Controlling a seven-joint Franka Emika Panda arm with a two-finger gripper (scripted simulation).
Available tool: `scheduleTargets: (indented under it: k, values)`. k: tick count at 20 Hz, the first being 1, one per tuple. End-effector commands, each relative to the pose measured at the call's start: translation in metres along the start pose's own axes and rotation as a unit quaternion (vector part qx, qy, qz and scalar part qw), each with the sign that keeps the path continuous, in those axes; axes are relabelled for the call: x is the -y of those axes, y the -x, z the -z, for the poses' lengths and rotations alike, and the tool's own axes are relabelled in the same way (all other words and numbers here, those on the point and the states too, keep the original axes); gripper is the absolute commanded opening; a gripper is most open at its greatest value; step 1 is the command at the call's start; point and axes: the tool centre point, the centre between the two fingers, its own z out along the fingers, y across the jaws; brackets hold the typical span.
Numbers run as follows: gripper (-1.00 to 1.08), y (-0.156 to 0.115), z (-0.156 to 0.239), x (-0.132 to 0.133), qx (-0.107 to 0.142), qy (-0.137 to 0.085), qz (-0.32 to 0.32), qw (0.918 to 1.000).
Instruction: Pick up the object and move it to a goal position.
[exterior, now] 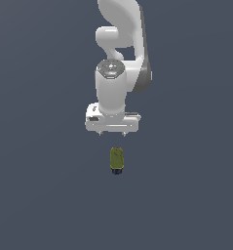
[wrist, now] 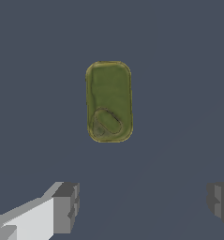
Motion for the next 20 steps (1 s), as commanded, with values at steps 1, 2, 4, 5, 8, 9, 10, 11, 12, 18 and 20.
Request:
scheduleTargets:
  k: [1,2,4,5,8,9,10,11,12,18,20]
  values:
    - [1.00,0.000,0.000,0.000,0.000,0.000,0.000,1.0000]
    - [1.00,0.000,0.000,0.000,0.000,0.000,0.000,1.0000]
    - [1.00,-0.001,0.001,0.004,0.000,-0.002,0.002,1.0000]
    - [1.00,-0.001,0.002,0.006,0.000,-0.004,0.004,1.0000]
    - [1.00,-0.002,0.004,0.017,-0.001,-0.010,0.010,0.9999]
    - [1.00,-0.002,0.005,0.019,-0.001,-0.011,0.012,0.9999]
    - [1.00,-0.002,0.006,0.020,-0.002,-0.012,0.013,0.9998]
    - [1.00,-0.002,0.006,0.021,-0.002,-0.013,0.013,0.9998]
    - [1.00,-0.002,0.006,0.021,-0.002,-0.013,0.013,0.9998]
    - [1.00,-0.007,0.002,0.020,-0.001,-0.011,0.013,0.9998]
    - [1.00,-0.012,-0.001,0.020,-0.001,-0.011,0.014,0.9998]
